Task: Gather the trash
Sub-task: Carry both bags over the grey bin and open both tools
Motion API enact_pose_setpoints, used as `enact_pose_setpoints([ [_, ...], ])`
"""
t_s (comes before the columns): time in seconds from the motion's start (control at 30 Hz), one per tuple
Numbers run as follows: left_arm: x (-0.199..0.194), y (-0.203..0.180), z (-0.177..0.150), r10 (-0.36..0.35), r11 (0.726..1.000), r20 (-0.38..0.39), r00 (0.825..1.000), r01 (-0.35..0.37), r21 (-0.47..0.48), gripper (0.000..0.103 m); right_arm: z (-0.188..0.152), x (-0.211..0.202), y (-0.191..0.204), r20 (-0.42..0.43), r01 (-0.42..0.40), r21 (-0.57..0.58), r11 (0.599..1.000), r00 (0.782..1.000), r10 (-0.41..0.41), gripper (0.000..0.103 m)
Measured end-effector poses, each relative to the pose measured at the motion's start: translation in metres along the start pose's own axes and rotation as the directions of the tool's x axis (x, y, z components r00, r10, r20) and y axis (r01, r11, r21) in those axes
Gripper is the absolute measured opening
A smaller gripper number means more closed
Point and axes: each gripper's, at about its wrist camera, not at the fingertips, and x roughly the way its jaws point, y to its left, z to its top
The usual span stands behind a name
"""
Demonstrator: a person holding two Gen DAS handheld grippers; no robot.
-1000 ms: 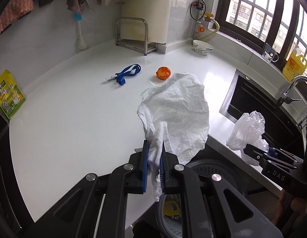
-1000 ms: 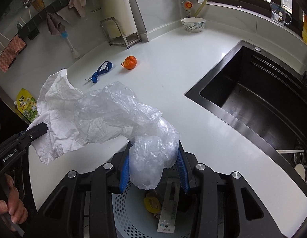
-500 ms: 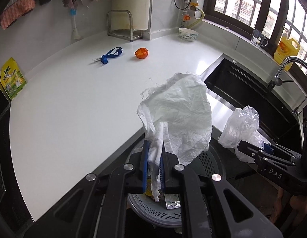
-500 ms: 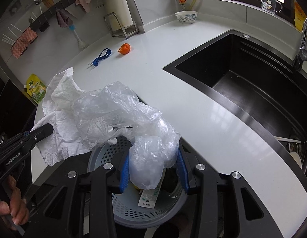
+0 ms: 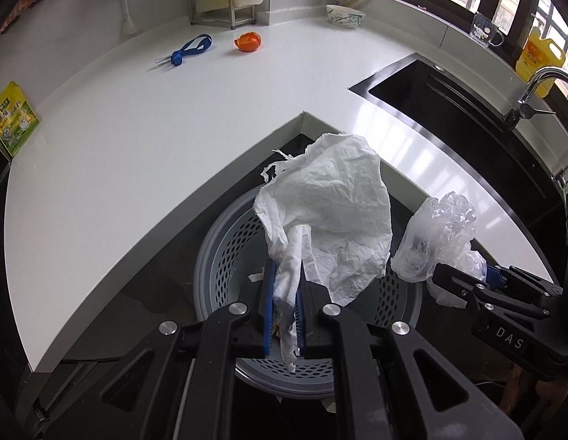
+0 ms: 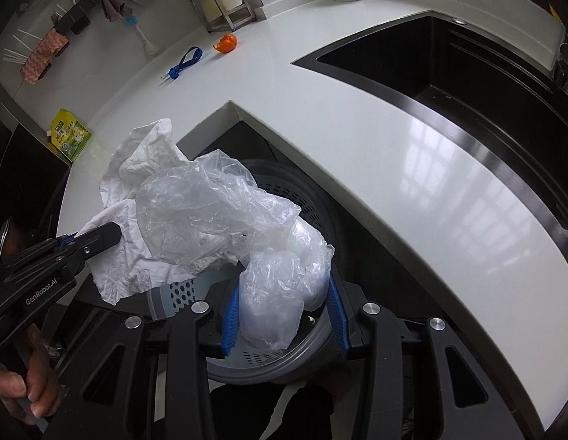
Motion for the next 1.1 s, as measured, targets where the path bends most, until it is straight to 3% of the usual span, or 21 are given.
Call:
enact_pose_setpoints([
  [0.53, 0.056, 0.009, -0.018, 0.003, 1.000, -0.123, 0.992, -0.004, -0.007, 0.010, -0.010, 0.052, -0.004, -0.114, 0.035, 0.025, 0.999, 0.993, -0.032, 0.040],
  [0.73, 0.063, 0.012, -0.016, 0.010, 1.000, -0.132, 0.991, -0.013, -0.019, 0.012, -0.004, 0.062, -0.002, -0.127, 0.040, 0.033, 0.999, 0.991, -0.035, 0.040],
  [0.83, 0.060, 0.013, -0.014, 0.015, 0.999, -0.119, 0.993, -0.018, -0.027, 0.034, 0.000, 0.061, 0.001, -0.120, 0.041, 0.028, 0.999, 0.992, -0.037, 0.042],
  [0.9, 0.056, 0.014, -0.013, 0.025, 0.999, -0.101, 0.995, -0.028, -0.033, 0.056, -0.001, 0.059, 0.002, -0.116, 0.041, 0.028, 0.999, 0.993, -0.038, 0.047],
  [1.0, 0.053, 0.016, -0.011, 0.034, 0.999, -0.088, 0.996, -0.037, -0.035, 0.057, 0.001, 0.059, 0.003, -0.107, 0.037, 0.028, 0.999, 0.994, -0.034, 0.058],
  [1.1, 0.051, 0.019, -0.010, 0.043, 0.998, -0.086, 0.995, -0.046, -0.038, 0.057, 0.000, 0.059, 0.003, -0.110, 0.040, 0.025, 0.999, 0.993, -0.037, 0.061],
])
